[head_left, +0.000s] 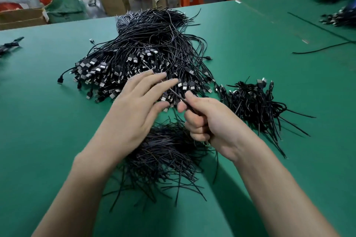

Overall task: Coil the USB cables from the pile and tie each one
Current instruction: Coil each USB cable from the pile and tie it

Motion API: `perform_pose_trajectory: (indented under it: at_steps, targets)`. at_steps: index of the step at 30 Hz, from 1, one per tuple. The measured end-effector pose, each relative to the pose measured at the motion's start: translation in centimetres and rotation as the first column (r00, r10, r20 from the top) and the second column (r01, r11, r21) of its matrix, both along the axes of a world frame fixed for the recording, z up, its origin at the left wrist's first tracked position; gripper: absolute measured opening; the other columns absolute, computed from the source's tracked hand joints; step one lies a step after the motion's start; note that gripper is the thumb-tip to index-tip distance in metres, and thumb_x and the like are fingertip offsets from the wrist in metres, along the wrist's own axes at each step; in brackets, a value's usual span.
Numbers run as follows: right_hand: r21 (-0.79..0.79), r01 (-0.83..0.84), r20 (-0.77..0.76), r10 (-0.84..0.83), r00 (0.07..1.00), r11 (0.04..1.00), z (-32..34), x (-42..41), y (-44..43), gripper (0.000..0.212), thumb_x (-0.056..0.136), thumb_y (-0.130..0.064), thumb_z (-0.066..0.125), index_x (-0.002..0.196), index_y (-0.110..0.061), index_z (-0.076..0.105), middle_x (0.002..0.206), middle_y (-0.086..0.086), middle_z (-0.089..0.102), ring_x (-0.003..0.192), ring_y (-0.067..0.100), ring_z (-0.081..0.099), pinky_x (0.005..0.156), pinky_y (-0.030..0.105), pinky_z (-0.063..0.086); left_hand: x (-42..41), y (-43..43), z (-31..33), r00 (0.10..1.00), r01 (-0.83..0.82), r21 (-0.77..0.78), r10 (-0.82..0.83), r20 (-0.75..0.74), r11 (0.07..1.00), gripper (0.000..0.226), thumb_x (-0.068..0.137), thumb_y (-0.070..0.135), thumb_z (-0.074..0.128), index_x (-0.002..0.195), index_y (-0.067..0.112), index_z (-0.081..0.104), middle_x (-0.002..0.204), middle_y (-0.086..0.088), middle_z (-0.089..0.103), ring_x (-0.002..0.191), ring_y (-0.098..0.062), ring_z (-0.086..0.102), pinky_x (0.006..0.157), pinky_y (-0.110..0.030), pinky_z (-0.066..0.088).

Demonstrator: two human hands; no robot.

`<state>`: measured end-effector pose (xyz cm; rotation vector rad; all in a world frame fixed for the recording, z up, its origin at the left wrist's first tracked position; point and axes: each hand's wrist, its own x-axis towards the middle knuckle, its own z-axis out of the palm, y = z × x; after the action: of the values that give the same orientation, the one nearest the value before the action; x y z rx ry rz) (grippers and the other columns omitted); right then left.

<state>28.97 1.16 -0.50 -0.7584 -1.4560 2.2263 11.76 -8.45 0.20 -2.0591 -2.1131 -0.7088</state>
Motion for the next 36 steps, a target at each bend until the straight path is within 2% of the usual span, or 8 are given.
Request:
perform_pose_trajectory:
  at_steps: [2, 7, 15, 19, 25, 29, 32, 36]
  targets:
    - [0.015, -0.033, -0.021, 0.033, 0.999, 0.999, 0.3, 1.1, 0.0, 0.039, 0.109, -0.038, 0.042, 0.085, -0.014, 0.061, 0.052, -0.007, 0.025, 0.046, 0.01, 0.018, 0.041, 0.021, 0.02, -0.4, 1.5, 0.1, 0.995, 0.094, -0.081, -0.095, -0.007, 0.992, 0.041, 0.111, 0.04, 0.04, 0.143, 0.027, 0.061, 0.14, 0.004, 0.062, 0.14, -0.018, 0.048, 0.123, -0.044, 0.029]
    - [0.161, -0.214, 0.146, 0.191, 0.971, 0.963, 1.3, 3.2, 0.2, 0.042, 0.105, -0.04, 0.048, 0.081, -0.012, 0.068, 0.055, -0.001, 0.037, 0.048, 0.014, 0.031, 0.05, 0.026, 0.043, 0.6, 2.4, 0.1, 0.967, 0.245, 0.039, -0.247, 0.061, 0.969, 0.035, 0.103, 0.039, 0.047, 0.108, 0.022, 0.077, 0.084, 0.007, 0.052, 0.082, -0.013, 0.05, 0.073, -0.035, 0.046]
    - [0.0, -0.282, 0.0, 0.282, 0.959, 0.959, 2.3, 3.3, -0.6, 0.044, 0.107, -0.038, 0.043, 0.068, -0.022, 0.057, 0.056, -0.006, 0.027, 0.051, 0.013, 0.018, 0.046, 0.025, 0.013, 0.4, 2.1, 1.0, 0.906, 0.229, 0.275, -0.308, 0.289, 0.934, 0.017, 0.093, 0.028, 0.074, 0.092, 0.014, 0.082, 0.074, 0.002, 0.061, 0.07, -0.014, 0.056, 0.066, -0.027, 0.044]
    - [0.161, -0.355, 0.047, 0.353, 0.935, 0.921, 2.7, 1.6, -0.9, 0.051, 0.109, -0.037, 0.04, 0.064, -0.026, 0.062, 0.057, -0.004, 0.029, 0.054, 0.016, 0.019, 0.051, 0.033, 0.013, -0.4, 1.8, 1.4, 0.871, 0.191, 0.334, -0.316, 0.375, 0.923, 0.013, 0.092, 0.022, 0.074, 0.094, 0.012, 0.082, 0.078, 0.012, 0.067, 0.069, -0.003, 0.06, 0.066, -0.013, 0.042]
    - [0.23, -0.16, -0.328, 0.231, 0.916, 0.96, 4.8, -0.7, 1.3, 0.038, 0.107, -0.033, 0.041, 0.086, -0.019, 0.069, 0.058, -0.01, 0.03, 0.052, 0.009, 0.025, 0.047, 0.024, 0.02, 0.4, 2.0, 0.9, 0.863, 0.182, 0.24, -0.272, 0.427, 0.953, 0.044, 0.106, 0.005, 0.05, 0.112, 0.047, 0.062, 0.074, 0.014, 0.06, 0.066, -0.007, 0.055, 0.063, -0.022, 0.045]
    - [0.271, -0.008, -0.5, 0.148, 0.853, 0.962, 4.5, -2.3, 1.6, 0.033, 0.106, -0.027, 0.043, 0.105, -0.015, 0.074, 0.062, -0.009, 0.041, 0.056, 0.007, 0.032, 0.048, 0.019, 0.027, 2.0, 2.3, 1.1, 0.884, 0.148, 0.116, -0.184, 0.429, 0.982, 0.024, 0.1, 0.008, 0.045, 0.096, 0.02, 0.065, 0.075, 0.0, 0.063, 0.065, -0.022, 0.057, 0.062, -0.042, 0.048]
    - [0.35, 0.178, -0.509, 0.027, 0.861, 0.92, 3.8, -3.3, 1.8, 0.033, 0.109, -0.021, 0.038, 0.111, -0.009, 0.069, 0.072, -0.001, 0.063, 0.06, 0.013, 0.054, 0.054, 0.022, 0.046, 2.0, 1.7, 2.1, 0.961, 0.097, 0.033, -0.103, 0.258, 0.995, 0.022, 0.1, 0.021, 0.043, 0.084, 0.032, 0.053, 0.073, 0.003, 0.063, 0.068, -0.029, 0.063, 0.066, -0.043, 0.052]
    - [0.52, 0.267, -0.488, 0.026, 0.873, 0.811, 3.4, -5.2, 1.5, 0.032, 0.11, -0.015, 0.035, 0.115, 0.002, 0.062, 0.098, 0.015, 0.076, 0.09, 0.025, 0.076, 0.075, 0.03, 0.06, 0.2, 1.1, 3.3, 0.996, -0.026, -0.053, 0.031, 0.086, 0.998, 0.038, 0.108, 0.036, 0.033, 0.104, 0.023, 0.068, 0.082, 0.007, 0.068, 0.076, -0.022, 0.062, 0.071, -0.04, 0.047]
